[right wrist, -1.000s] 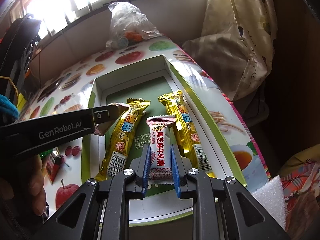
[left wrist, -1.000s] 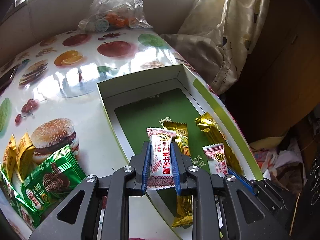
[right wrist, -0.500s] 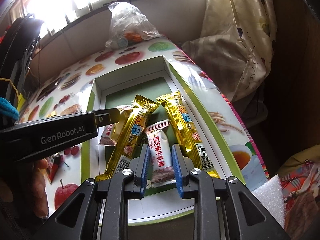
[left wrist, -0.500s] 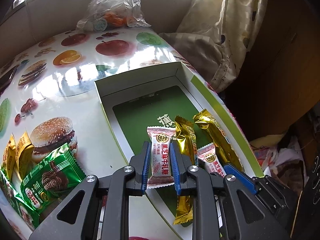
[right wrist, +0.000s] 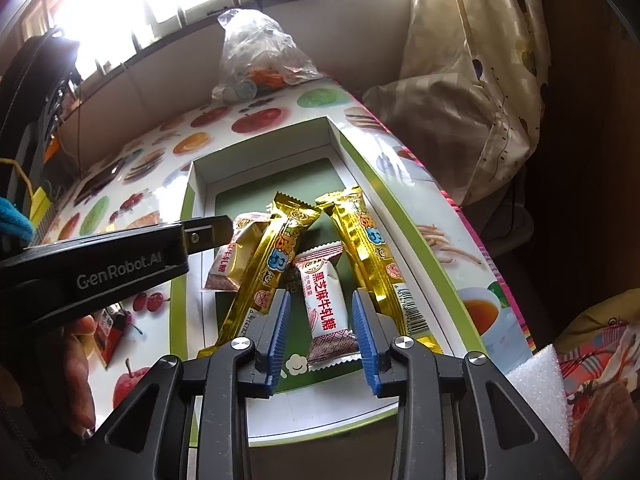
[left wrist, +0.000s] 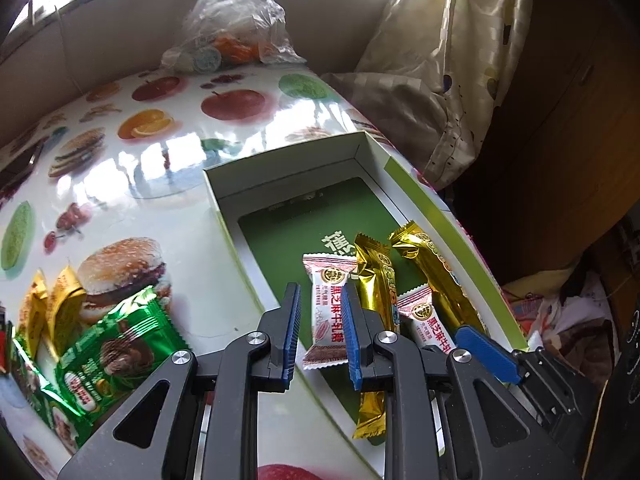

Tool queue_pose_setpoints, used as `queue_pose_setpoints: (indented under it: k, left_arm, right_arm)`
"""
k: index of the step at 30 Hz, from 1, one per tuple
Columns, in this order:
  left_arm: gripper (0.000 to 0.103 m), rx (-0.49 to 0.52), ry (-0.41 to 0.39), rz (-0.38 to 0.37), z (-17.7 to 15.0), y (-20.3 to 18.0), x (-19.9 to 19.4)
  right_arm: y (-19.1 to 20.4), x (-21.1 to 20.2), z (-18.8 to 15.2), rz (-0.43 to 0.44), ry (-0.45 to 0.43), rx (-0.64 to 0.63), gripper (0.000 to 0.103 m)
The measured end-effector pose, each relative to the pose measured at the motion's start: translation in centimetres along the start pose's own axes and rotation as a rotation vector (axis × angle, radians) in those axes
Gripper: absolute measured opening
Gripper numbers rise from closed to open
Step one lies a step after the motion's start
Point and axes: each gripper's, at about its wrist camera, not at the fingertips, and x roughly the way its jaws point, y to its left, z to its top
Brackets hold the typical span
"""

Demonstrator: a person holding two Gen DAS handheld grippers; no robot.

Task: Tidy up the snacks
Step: 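Move both grippers back over the snack pile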

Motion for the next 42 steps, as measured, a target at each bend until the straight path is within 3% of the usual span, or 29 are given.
queue_pose_setpoints:
  k: [9, 12, 24, 42]
  left_arm:
    - [0.023, 0.030, -0.062, 0.024, -0.9, 0.1, -2.8]
    - [0.041, 0.025, -0.075, 0.023, -1.3, 0.4, -3.5]
    - [0.041, 0.006, -0.130, 0.036, -3.2, 2.1, -7.0]
    - [0.041, -0.032, -0.206, 0.139, -6.4, 6.8, -10.8]
  right_arm:
    - [0.8, -1.4, -0.2, -0.001, -0.030, -0.009, 0.040]
    - [1.1, -1.9, -0.4, -0.007, -0.040, -0.008, 0.041]
    - [3.1, -3.7, -0.7, -0.007, -0.077, -0.025, 0.043]
    - [8.8, -4.4, -1.1, 0.066, -0.121, -0.128, 0.045]
